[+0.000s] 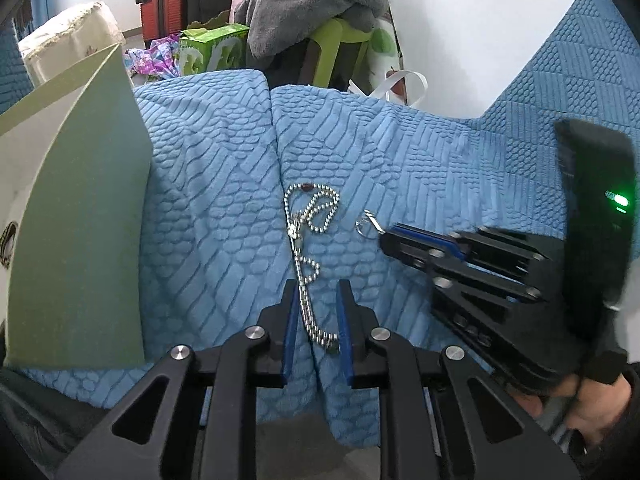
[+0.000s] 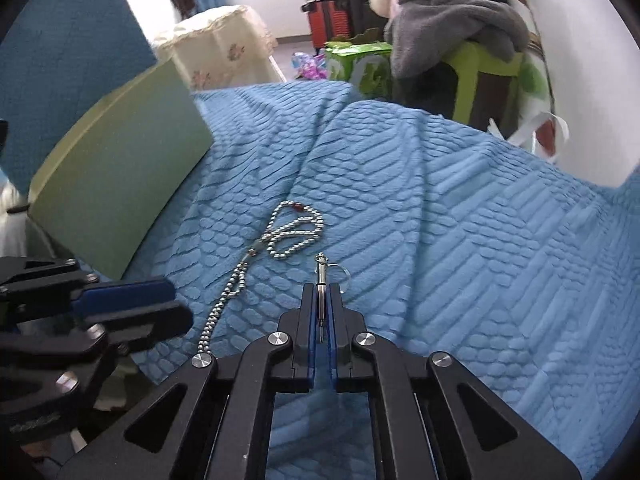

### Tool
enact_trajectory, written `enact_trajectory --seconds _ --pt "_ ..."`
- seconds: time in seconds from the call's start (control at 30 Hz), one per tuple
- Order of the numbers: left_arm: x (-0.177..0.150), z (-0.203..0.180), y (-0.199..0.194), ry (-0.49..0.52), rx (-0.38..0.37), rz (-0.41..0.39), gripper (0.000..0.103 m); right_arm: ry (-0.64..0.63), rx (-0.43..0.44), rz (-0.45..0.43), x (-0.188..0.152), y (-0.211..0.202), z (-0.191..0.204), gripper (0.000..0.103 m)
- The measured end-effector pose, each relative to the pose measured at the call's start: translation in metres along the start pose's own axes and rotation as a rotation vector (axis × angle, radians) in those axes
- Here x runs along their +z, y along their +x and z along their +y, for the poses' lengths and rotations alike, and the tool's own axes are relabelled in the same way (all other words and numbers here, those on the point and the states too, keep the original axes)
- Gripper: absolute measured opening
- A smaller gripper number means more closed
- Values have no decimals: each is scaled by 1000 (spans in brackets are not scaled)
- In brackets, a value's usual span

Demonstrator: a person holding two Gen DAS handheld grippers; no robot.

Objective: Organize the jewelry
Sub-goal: 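Grasp the silver bead chain with the left tool while the right grasps the metal pin, then carry the bead chain and metal pin over the white box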

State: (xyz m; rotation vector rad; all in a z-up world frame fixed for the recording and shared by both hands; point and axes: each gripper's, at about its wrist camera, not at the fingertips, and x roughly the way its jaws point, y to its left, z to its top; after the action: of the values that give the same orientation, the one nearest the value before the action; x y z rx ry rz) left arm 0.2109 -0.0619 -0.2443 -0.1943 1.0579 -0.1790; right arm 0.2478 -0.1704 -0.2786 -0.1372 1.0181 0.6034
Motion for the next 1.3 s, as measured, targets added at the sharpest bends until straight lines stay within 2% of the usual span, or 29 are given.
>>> enact_trajectory --seconds 0.23,0.37,0.57,0.8,0.87,0.93,1.13,1.3 --pt "20 1 20 36 59 3 19 71 -12 -17 -5 -9 -20 3" --pt "26 -4 29 91 87 6 19 107 -18 -20 -6 -12 -31 3" --pt "28 -6 46 108 108 43 19 132 -1 -26 -9 -15 -38 3" --pt "34 -5 49 96 101 41 18 132 6 -20 -8 -13 -38 3" --pt "35 -6 52 99 100 47 7 132 8 -20 -8 -13 -38 3" --pt "35 -7 53 99 110 38 4 130 11 -18 -8 -13 -37 3" --pt "25 -5 45 70 81 39 4 140 36 -11 -10 -10 -34 3" --pt "19 -9 22 33 25 21 4 114 11 -8 -13 -13 -23 3"
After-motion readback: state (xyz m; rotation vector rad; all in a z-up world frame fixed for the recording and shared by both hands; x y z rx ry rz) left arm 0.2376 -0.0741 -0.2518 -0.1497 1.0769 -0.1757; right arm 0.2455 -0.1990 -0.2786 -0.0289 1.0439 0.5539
